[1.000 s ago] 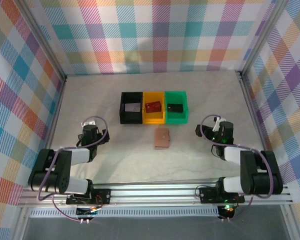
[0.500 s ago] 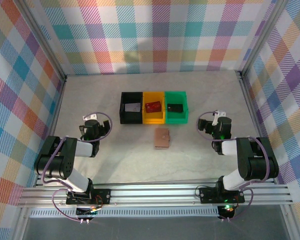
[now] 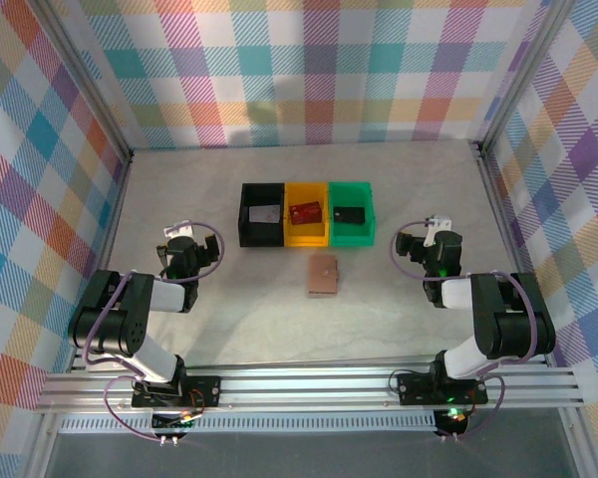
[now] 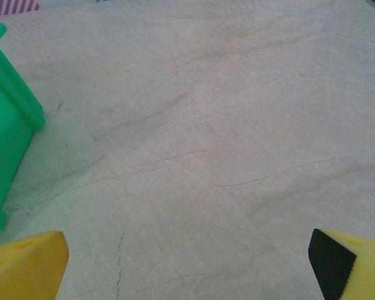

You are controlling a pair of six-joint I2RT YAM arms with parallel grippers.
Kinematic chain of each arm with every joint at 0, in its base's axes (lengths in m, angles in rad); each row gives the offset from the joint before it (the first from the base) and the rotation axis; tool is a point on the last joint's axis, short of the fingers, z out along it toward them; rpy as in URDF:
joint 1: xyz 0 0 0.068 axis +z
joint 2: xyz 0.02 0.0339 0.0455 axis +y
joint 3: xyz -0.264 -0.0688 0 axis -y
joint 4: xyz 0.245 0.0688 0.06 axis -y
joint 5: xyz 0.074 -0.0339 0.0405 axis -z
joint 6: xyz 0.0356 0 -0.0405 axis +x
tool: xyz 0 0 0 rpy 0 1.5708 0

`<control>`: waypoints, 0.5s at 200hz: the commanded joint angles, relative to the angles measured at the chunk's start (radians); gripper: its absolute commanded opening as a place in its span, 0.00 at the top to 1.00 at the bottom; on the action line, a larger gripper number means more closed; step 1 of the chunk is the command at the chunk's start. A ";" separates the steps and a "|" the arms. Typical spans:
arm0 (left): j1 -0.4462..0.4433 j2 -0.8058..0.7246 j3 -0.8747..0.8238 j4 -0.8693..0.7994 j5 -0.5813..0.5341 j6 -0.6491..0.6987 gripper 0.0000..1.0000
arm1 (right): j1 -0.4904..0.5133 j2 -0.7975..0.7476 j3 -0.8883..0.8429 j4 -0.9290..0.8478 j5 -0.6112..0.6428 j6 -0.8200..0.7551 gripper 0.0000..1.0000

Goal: Take the credit cards out of the card holder

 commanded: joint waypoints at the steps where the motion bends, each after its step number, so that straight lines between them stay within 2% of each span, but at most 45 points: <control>1: -0.013 0.013 0.020 0.065 -0.016 0.014 0.00 | 0.007 0.012 0.028 0.051 0.009 -0.022 0.01; 17: -0.013 0.008 0.017 0.073 -0.026 0.016 0.00 | 0.007 0.007 0.023 0.060 0.000 -0.026 0.01; 26: -0.013 -0.026 0.027 0.012 -0.024 0.007 0.00 | 0.008 -0.022 0.032 0.019 -0.023 -0.037 0.01; 34: -0.018 -0.039 0.031 0.010 -0.007 0.028 0.00 | 0.011 -0.068 0.060 -0.088 -0.019 -0.042 0.01; 43: -0.030 -0.073 0.062 -0.075 -0.027 0.036 0.00 | 0.014 -0.130 0.122 -0.284 0.021 -0.005 0.01; 57: -0.037 -0.154 0.143 -0.290 -0.065 0.027 0.00 | 0.014 -0.207 0.176 -0.411 0.004 0.028 0.01; 69: -0.025 -0.239 0.263 -0.565 -0.143 -0.101 0.00 | 0.021 -0.292 0.172 -0.457 -0.005 0.062 0.01; 87: -0.010 -0.349 0.391 -0.813 -0.055 -0.223 0.00 | 0.023 -0.417 0.229 -0.598 -0.009 0.169 0.01; 100: -0.008 -0.406 0.491 -1.036 -0.046 -0.425 0.00 | 0.021 -0.485 0.297 -0.727 -0.051 0.280 0.01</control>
